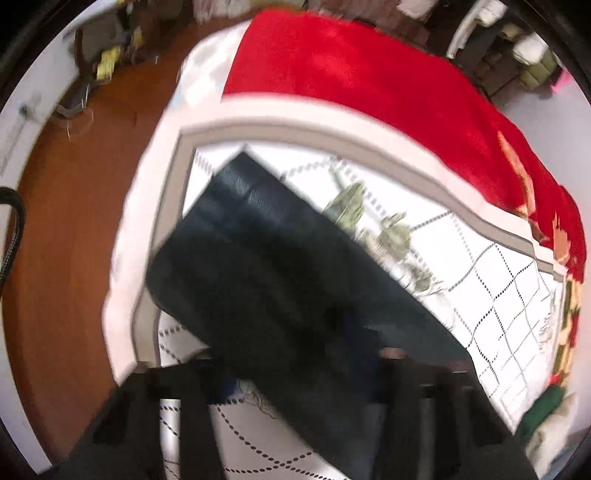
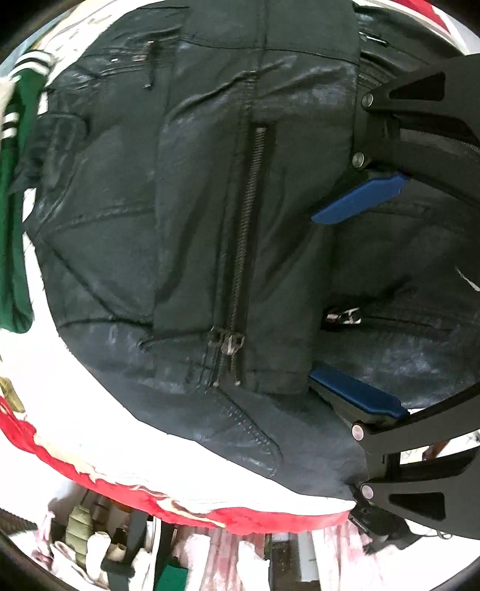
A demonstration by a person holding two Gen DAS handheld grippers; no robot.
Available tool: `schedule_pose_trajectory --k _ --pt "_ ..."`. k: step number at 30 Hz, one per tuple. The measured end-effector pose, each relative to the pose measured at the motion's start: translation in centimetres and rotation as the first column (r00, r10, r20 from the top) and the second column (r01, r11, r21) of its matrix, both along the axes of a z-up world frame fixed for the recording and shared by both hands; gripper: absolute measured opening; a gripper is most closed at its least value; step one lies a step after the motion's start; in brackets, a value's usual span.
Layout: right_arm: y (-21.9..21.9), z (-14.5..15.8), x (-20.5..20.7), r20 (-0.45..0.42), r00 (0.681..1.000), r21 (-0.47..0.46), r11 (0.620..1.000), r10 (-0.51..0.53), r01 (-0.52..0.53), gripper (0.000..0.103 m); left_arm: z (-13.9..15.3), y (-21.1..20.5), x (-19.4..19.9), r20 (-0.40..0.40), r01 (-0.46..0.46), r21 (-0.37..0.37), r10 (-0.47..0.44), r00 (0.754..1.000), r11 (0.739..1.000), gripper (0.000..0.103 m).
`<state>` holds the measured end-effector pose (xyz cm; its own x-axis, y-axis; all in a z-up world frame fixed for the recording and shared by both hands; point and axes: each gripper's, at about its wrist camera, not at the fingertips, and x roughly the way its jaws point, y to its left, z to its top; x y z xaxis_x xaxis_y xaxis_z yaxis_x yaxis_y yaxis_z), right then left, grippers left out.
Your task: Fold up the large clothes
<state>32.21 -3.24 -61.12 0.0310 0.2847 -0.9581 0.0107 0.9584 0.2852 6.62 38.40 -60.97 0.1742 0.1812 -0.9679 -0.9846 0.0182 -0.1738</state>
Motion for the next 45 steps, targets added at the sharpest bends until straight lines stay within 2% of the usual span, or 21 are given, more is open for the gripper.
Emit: schedule_pose_trajectory --k 1,7,10,13,16,19,20,23,24,26,29,30,31,32,33,34,35,36,38,42,45 --pt "0.5 0.2 0.2 0.014 1.0 -0.002 1.0 0.005 -0.005 0.083 0.3 0.1 0.3 -0.007 0.017 0.022 -0.017 1.0 1.0 0.012" --pt "3.5 -0.4 1.9 0.048 0.999 0.031 0.999 0.014 -0.016 0.082 3.4 0.7 2.2 -0.003 0.118 0.138 -0.119 0.993 0.983 0.007" --pt "5.9 -4.7 2.7 -0.077 0.992 -0.017 0.995 0.099 -0.101 0.083 6.0 0.5 2.0 0.011 0.145 0.186 -0.15 0.989 0.972 0.006" --pt "6.4 -4.5 3.2 -0.084 0.991 -0.026 0.994 0.104 -0.106 0.084 8.5 -0.8 2.9 0.013 0.198 0.23 -0.207 0.978 0.953 0.006" --pt "4.7 -2.5 3.1 -0.055 0.997 0.008 0.999 0.049 -0.048 0.084 12.6 -3.8 6.5 -0.059 0.328 0.328 -0.327 0.943 0.886 0.005" --pt "2.1 -0.6 2.6 -0.017 1.0 -0.033 0.999 -0.009 0.008 0.084 15.4 -7.2 9.3 -0.156 0.471 0.437 -0.451 0.879 0.766 0.004" --pt "0.8 -0.2 2.4 -0.013 0.999 -0.012 0.999 -0.047 0.047 0.084 16.4 -8.8 10.5 -0.189 0.525 0.468 -0.5 0.845 0.711 0.004" --pt "-3.1 0.5 1.7 -0.034 0.99 0.018 0.99 -0.14 0.141 0.084 18.6 -13.1 12.8 -0.227 0.616 0.512 -0.597 0.769 0.599 0.004" --pt "-4.9 0.8 1.4 -0.039 0.984 0.019 0.984 -0.174 0.175 0.084 19.4 -15.5 14.0 -0.244 0.655 0.526 -0.642 0.727 0.542 0.004" --pt "-8.5 1.6 0.8 -0.038 0.971 0.025 0.971 -0.236 0.237 0.084 20.2 -19.5 15.7 -0.248 0.705 0.534 -0.711 0.658 0.466 0.004" --pt "-13.9 2.8 -0.4 -0.025 0.942 0.039 0.941 -0.335 0.336 0.084 21.0 -27.0 18.5 -0.217 0.779 0.517 -0.825 0.521 0.356 0.003" --pt "-16.0 3.2 -1.0 -0.017 0.931 0.04 0.93 -0.366 0.366 0.084 21.0 -30.2 19.4 -0.21 0.808 0.501 -0.863 0.46 0.309 0.004" --pt "-17.2 3.3 -1.3 -0.013 0.923 0.04 0.922 -0.385 0.385 0.084 20.9 -32.5 19.9 -0.203 0.827 0.49 -0.886 0.417 0.277 0.004" --pt "-19.5 3.5 -1.7 -0.014 0.909 0.045 0.908 -0.417 0.417 0.084 20.2 -36.4 20.7 -0.19 0.859 0.464 -0.922 0.337 0.218 0.004" --pt "-22.1 3.5 -2.4 -0.032 0.885 0.066 0.882 -0.465 0.466 0.084 19.9 -38.3 20.9 -0.183 0.871 0.452 -0.936 0.301 0.192 0.004" --pt "-23.8 3.3 -2.8 -0.045 0.873 0.078 0.87 -0.485 0.488 0.084 19.1 -41.4 21.2 -0.171 0.89 0.431 -0.956 0.24 0.146 0.004" --pt "-26.3 2.9 -3.5 -0.07 0.848 0.093 0.843 -0.526 0.53 0.084 18.5 -43.6 21.4 -0.166 0.902 0.416 -0.966 0.199 0.114 0.004" --pt "-27.9 2.5 -4.1 -0.082 0.83 0.098 0.824 -0.552 0.558 0.084 17.5 -46.8 21.5 -0.165 0.915 0.398 -0.976 0.143 0.066 0.004" --pt "-30.6 2.0 -5.1 -0.084 0.808 0.08 0.804 -0.583 0.589 0.084 15.7 -51.1 21.4 -0.172 0.929 0.369 -0.983 0.057 -0.011 0.004" --pt "-34.3 1.7 -7.0 -0.077 0.782 0.043 0.782 -0.619 0.622 0.084 12.4 -56.9 21.5 -0.198 0.947 0.298 -0.978 -0.065 -0.123 0.005" --pt "-35.9 1.6 -7.9 -0.074 0.776 0.023 0.777 -0.626 0.629 0.084 10.1 -59.0 21.0 -0.211 0.958 0.225 -0.969 -0.129 -0.177 0.009"
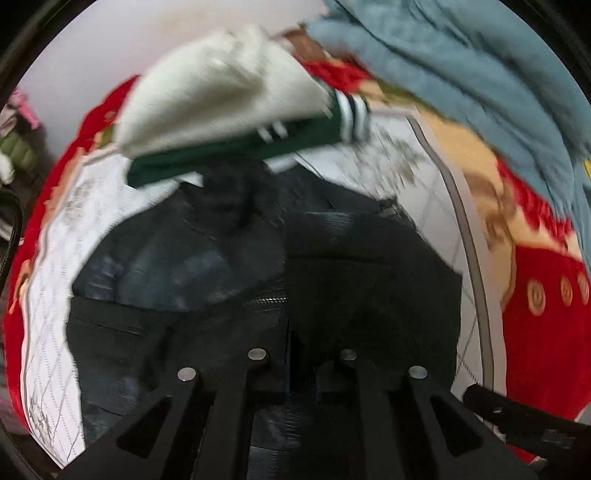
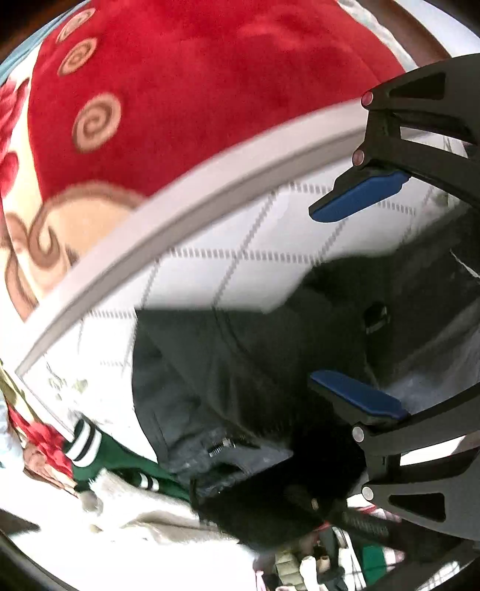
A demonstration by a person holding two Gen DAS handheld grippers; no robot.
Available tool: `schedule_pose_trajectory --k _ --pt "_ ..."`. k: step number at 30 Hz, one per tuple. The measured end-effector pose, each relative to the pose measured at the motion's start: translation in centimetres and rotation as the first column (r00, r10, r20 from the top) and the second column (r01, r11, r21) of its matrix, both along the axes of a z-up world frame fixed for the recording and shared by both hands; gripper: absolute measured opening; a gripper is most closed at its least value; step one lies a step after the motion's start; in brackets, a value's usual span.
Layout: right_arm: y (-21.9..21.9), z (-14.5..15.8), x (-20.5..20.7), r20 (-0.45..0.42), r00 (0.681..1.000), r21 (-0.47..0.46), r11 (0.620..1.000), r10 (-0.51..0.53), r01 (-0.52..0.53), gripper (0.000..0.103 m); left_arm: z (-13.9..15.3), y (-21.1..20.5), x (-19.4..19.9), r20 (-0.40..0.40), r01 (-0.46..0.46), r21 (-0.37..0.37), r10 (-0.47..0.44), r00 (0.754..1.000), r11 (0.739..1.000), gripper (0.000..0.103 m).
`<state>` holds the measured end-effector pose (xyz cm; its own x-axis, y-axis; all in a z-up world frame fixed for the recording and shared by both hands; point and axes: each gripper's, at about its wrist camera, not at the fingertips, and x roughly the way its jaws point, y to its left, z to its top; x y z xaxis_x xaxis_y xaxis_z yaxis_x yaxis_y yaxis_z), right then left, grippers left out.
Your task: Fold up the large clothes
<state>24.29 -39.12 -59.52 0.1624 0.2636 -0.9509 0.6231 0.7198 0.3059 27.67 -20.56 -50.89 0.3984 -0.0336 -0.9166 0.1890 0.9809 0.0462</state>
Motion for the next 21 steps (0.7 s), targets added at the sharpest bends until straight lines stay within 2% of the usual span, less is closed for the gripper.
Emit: schedule_pose_trajectory --k 3,5,6,7,9,12,15,19,21 --pt "-1.1 0.3 -0.8 -0.001 1.0 -0.018 1.0 0.006 -0.006 0.084 -1.0 -0.4 -0.2 -0.063 0.012 -0.011 -0.013 0.998 1.0 0.012" --pt "-1.1 0.8 -0.9 0.01 1.0 -0.026 1.0 0.011 -0.011 0.084 -0.7 -0.2 0.0 -0.091 0.013 -0.061 -0.019 0.996 0.998 0.032" --pt "-1.1 1.0 -0.9 0.015 1.0 -0.027 1.0 0.013 -0.013 0.084 -0.7 -0.1 0.1 -0.098 0.014 -0.071 -0.021 0.995 0.997 0.068" --pt "-1.2 1.4 -0.8 0.021 1.0 -0.028 0.999 0.017 -0.016 0.084 -0.5 0.1 0.1 -0.098 0.013 -0.084 -0.021 0.995 0.996 0.096" --pt "-1.5 1.9 -1.0 0.033 0.999 -0.021 1.0 0.02 -0.02 0.084 -0.1 0.9 0.0 -0.077 0.015 -0.092 -0.022 0.997 0.996 0.097" --pt "-1.6 2.7 -0.1 0.048 0.999 -0.002 1.0 0.006 -0.006 0.084 0.2 2.6 0.0 -0.086 -0.005 -0.073 -0.001 0.996 0.997 0.098" --pt "-1.3 3.2 1.4 0.082 0.997 0.036 0.999 0.012 -0.015 0.084 1.5 6.4 -0.2 -0.083 -0.097 -0.064 0.092 0.992 0.993 0.098" --pt "0.5 2.8 4.6 0.122 0.99 0.086 0.993 0.072 -0.083 0.084 2.8 13.4 -0.6 -0.063 -0.274 -0.029 0.272 0.96 0.961 0.098" --pt "2.2 2.0 6.6 0.135 0.982 0.089 0.985 0.134 -0.147 0.084 2.5 16.9 -0.7 -0.057 -0.355 0.038 0.357 0.932 0.934 0.098"
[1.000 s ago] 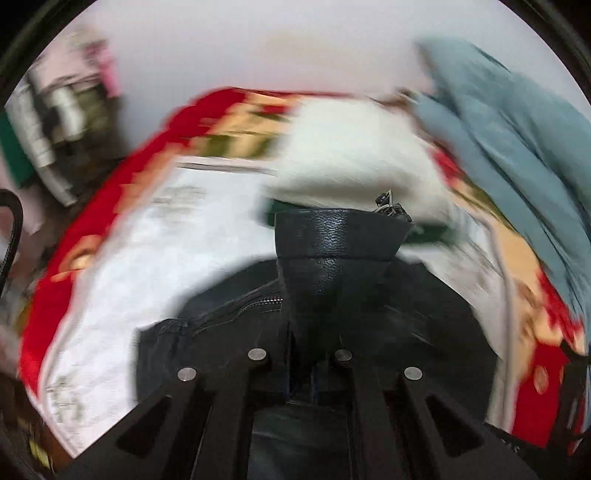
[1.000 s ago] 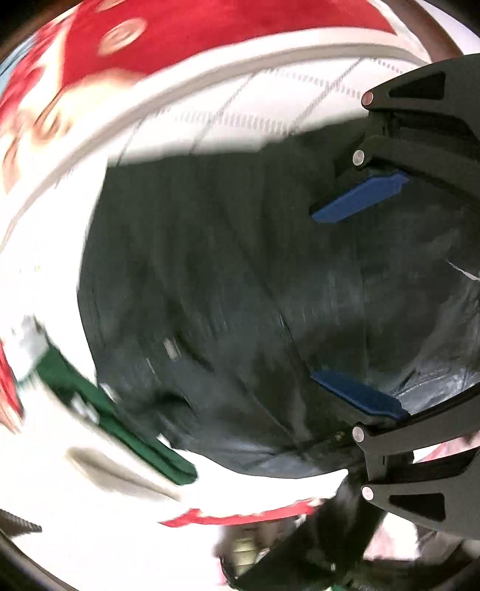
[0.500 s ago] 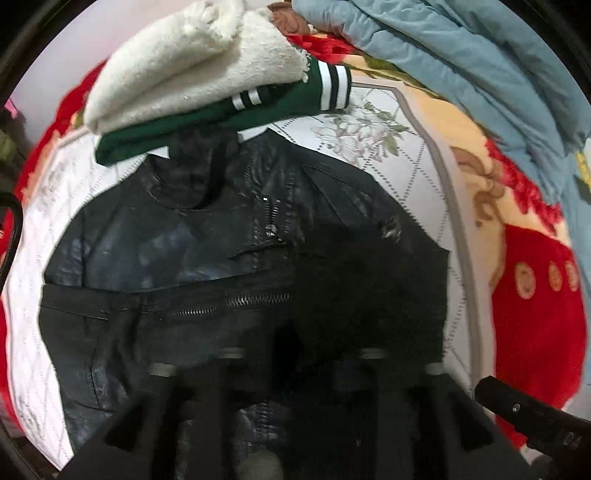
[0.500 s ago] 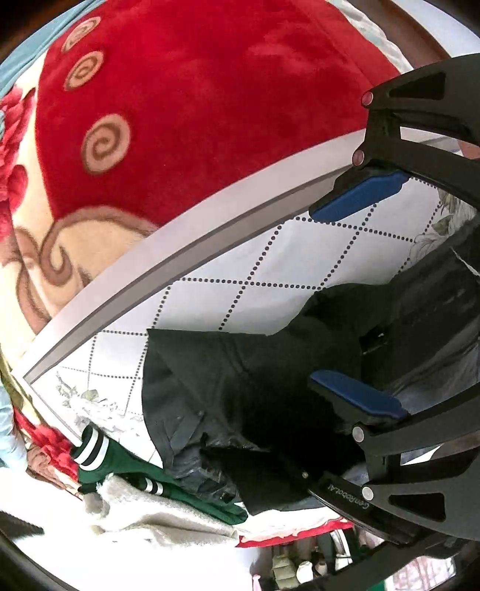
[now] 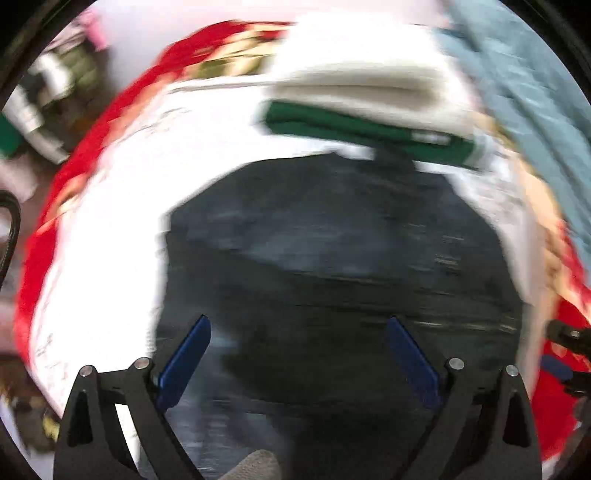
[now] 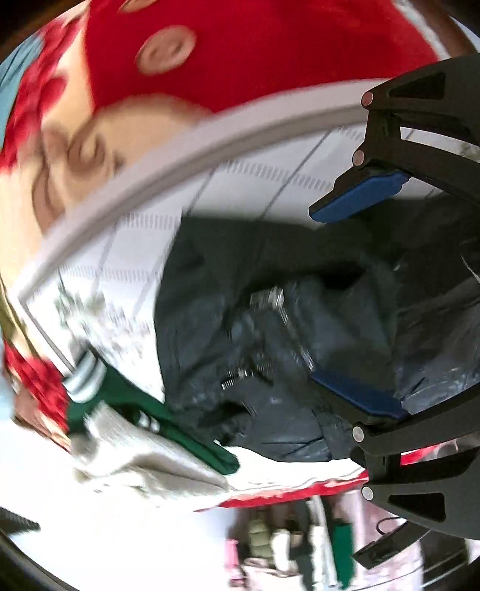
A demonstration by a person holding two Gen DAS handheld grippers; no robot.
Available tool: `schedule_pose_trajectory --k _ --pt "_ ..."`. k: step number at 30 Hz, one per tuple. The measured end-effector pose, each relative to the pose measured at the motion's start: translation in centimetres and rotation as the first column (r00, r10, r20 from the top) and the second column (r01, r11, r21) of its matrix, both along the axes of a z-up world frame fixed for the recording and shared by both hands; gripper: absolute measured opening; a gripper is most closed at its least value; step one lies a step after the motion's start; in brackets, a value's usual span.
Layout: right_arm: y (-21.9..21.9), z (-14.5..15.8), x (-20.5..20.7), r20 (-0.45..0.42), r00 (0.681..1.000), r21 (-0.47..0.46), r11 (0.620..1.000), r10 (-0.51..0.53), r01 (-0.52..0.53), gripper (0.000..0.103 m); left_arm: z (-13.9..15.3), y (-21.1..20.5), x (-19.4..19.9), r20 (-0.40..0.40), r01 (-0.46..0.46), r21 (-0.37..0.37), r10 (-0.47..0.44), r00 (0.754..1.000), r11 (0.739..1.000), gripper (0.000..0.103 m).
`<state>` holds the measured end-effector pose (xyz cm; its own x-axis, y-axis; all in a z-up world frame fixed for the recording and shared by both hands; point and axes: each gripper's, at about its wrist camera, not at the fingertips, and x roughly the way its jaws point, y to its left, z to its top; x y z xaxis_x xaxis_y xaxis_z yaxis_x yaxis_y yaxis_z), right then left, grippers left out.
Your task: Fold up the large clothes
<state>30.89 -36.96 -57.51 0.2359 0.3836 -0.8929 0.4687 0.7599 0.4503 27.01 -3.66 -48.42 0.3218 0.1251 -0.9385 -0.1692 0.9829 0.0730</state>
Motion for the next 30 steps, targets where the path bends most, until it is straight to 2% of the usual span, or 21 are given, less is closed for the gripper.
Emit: schedule_pose_trajectory --k 3,4,5,7,8,10,15,17,18,20,22,24,26,27,28,29,30 --pt "2.6 -2.9 2.5 -0.05 0.994 -0.025 0.995 0.099 -0.1 0.083 -1.6 4.4 0.4 -0.029 -0.096 0.124 0.1 0.995 0.988 0.098" --pt "3.8 -4.5 3.2 -0.085 0.984 -0.029 0.987 0.155 -0.158 0.077 -2.1 5.5 0.5 -0.038 -0.118 0.147 0.125 0.991 0.982 0.098" --pt "4.7 -5.6 3.7 -0.122 0.973 -0.057 0.977 0.197 -0.205 0.067 -2.5 6.3 0.6 -0.042 -0.139 0.162 0.148 0.988 0.977 0.098" --pt "6.1 -6.5 4.0 -0.173 0.95 -0.162 0.944 0.259 -0.286 0.028 -3.1 7.9 0.8 -0.05 -0.181 0.192 0.194 0.98 0.964 0.098" --pt "6.4 -6.5 4.0 -0.179 0.947 -0.203 0.932 0.266 -0.3 0.024 -3.3 8.3 0.9 -0.05 -0.191 0.197 0.205 0.978 0.962 0.098" --pt "5.8 -5.1 3.3 -0.139 0.963 -0.229 0.939 0.23 -0.257 0.006 -3.2 8.7 1.2 -0.038 -0.203 0.211 0.215 0.976 0.956 0.098" --pt "3.7 -1.1 1.6 -0.03 0.991 -0.295 0.946 0.132 -0.135 0.006 -3.9 9.2 1.4 -0.043 -0.214 0.224 0.229 0.972 0.951 0.098" --pt "3.3 -1.9 1.6 -0.061 0.989 -0.293 0.944 0.137 -0.149 0.006 -4.9 9.2 1.6 -0.078 -0.208 0.243 0.233 0.969 0.948 0.098" --pt "3.2 -3.3 1.9 -0.105 0.982 -0.287 0.941 0.157 -0.181 0.006 -6.3 9.4 1.9 -0.127 -0.189 0.262 0.228 0.965 0.947 0.098" --pt "2.2 -5.5 2.2 -0.152 0.979 -0.233 0.957 0.139 -0.172 0.007 -8.8 9.7 2.5 -0.175 -0.169 0.286 0.225 0.958 0.943 0.103" --pt "1.0 -6.4 2.4 -0.159 0.982 -0.142 0.982 0.104 -0.127 0.011 -10.0 10.2 3.1 -0.176 -0.187 0.269 0.239 0.955 0.945 0.103" --pt "-0.3 -5.7 2.2 -0.141 0.988 -0.067 0.995 0.069 -0.079 0.013 -9.9 10.1 3.4 -0.159 -0.182 0.279 0.233 0.959 0.943 0.103" --pt "-1.3 -4.7 1.5 -0.112 0.993 -0.063 0.997 0.046 -0.054 0.033 -10.0 9.8 3.4 -0.148 -0.169 0.295 0.219 0.964 0.94 0.103" --pt "-1.6 -4.6 1.2 -0.112 0.993 -0.076 0.996 0.043 -0.052 0.061 -9.8 9.8 3.2 -0.137 -0.167 0.301 0.216 0.967 0.939 0.103" --pt "-1.8 -4.9 0.7 -0.114 0.992 -0.084 0.995 0.045 -0.054 0.083 -9.8 9.8 3.2 -0.132 -0.166 0.303 0.213 0.968 0.939 0.103" --pt "-1.8 -5.4 0.4 -0.122 0.991 -0.079 0.995 0.051 -0.061 0.084 -9.7 9.7 3.1 -0.128 -0.165 0.304 0.211 0.969 0.938 0.103" --pt "-1.6 -6.9 0.2 -0.148 0.986 -0.028 0.996 0.076 -0.081 0.084 -9.7 9.6 3.0 -0.123 -0.168 0.301 0.212 0.969 0.939 0.103"
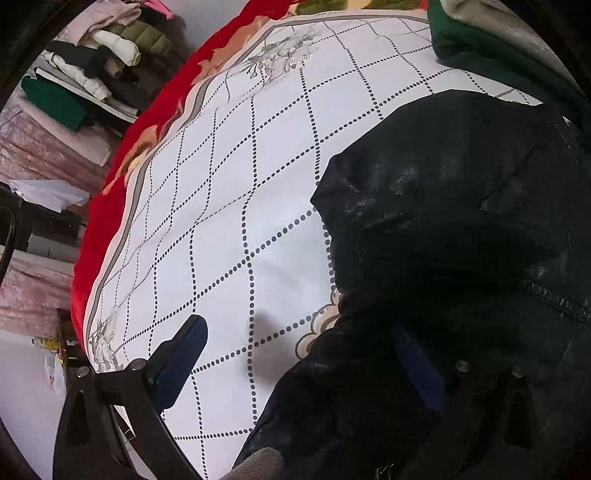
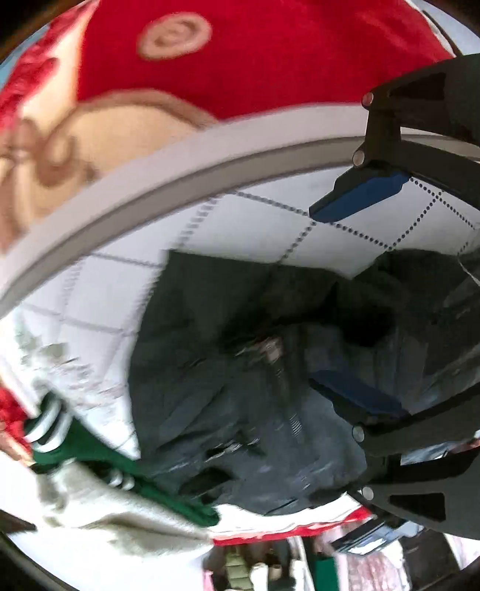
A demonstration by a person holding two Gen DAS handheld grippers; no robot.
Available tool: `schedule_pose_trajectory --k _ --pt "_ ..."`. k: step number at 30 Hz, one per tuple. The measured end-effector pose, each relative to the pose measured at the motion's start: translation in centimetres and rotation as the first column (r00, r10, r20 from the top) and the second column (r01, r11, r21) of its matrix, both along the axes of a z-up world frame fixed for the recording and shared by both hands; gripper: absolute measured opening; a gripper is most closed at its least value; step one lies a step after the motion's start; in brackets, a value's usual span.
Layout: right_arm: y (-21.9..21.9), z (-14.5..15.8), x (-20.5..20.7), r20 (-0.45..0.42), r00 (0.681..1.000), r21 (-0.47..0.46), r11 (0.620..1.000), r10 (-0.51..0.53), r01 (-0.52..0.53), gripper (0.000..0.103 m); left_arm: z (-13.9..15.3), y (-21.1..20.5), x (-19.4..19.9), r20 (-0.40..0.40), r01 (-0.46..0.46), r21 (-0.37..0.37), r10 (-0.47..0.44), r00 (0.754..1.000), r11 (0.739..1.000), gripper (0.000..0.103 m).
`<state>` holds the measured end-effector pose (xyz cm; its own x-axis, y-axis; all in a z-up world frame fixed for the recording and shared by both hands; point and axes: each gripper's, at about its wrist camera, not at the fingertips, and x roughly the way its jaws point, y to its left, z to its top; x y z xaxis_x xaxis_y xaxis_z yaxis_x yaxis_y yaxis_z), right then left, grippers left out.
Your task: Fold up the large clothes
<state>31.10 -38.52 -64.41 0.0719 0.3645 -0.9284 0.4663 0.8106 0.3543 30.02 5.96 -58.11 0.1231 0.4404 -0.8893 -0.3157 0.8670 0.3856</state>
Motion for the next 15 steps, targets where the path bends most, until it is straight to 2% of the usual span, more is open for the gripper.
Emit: schedule_pose_trajectory --k 1,2,3,5,8,10,12,14,15 --pt "0.4 -2.0 -0.2 -0.042 0.999 0.084 0.996 0.007 -0.003 0.084 0.0 0.0 0.0 0.004 -0.001 -0.003 0.001 1.0 1.0 0.103" --pt "0.5 -3.0 -0.4 -0.05 0.999 0.108 0.994 -0.005 0.01 0.084 0.0 0.0 0.0 0.005 0.001 -0.006 0.0 1.0 1.0 0.103" --pt "0.6 -2.8 -0.8 -0.026 0.999 0.092 0.996 -0.018 0.02 0.084 0.0 0.1 0.1 0.006 0.005 -0.012 -0.005 1.0 1.0 0.103" --pt "1.3 -2.5 -0.9 0.02 1.0 0.117 0.993 -0.022 0.019 0.038 0.1 0.3 0.2 0.001 0.018 -0.02 -0.018 1.0 1.0 0.103" --pt "1.8 -2.1 -1.5 0.006 0.994 0.198 0.974 -0.114 0.11 0.028 0.3 1.0 0.6 -0.002 0.049 -0.044 -0.049 0.999 0.998 0.103" --pt "1.0 -1.3 -3.0 -0.009 0.971 0.309 0.923 -0.238 0.229 0.023 0.4 1.3 0.9 0.001 0.081 -0.059 -0.081 0.997 0.995 0.103" --pt "0.6 -0.4 -4.1 -0.009 0.958 0.351 0.896 -0.286 0.271 0.022 0.3 1.3 1.1 0.0 0.112 -0.074 -0.112 0.994 0.991 0.103" --pt "0.9 0.1 -4.2 -0.006 0.97 0.285 0.929 -0.245 0.236 0.022 0.2 1.3 1.0 0.008 0.128 -0.091 -0.127 0.992 0.988 0.103" --pt "1.4 -0.2 -4.0 -0.021 0.981 0.198 0.961 -0.192 0.192 0.022 0.1 1.1 0.9 0.015 0.139 -0.098 -0.138 0.99 0.985 0.103"
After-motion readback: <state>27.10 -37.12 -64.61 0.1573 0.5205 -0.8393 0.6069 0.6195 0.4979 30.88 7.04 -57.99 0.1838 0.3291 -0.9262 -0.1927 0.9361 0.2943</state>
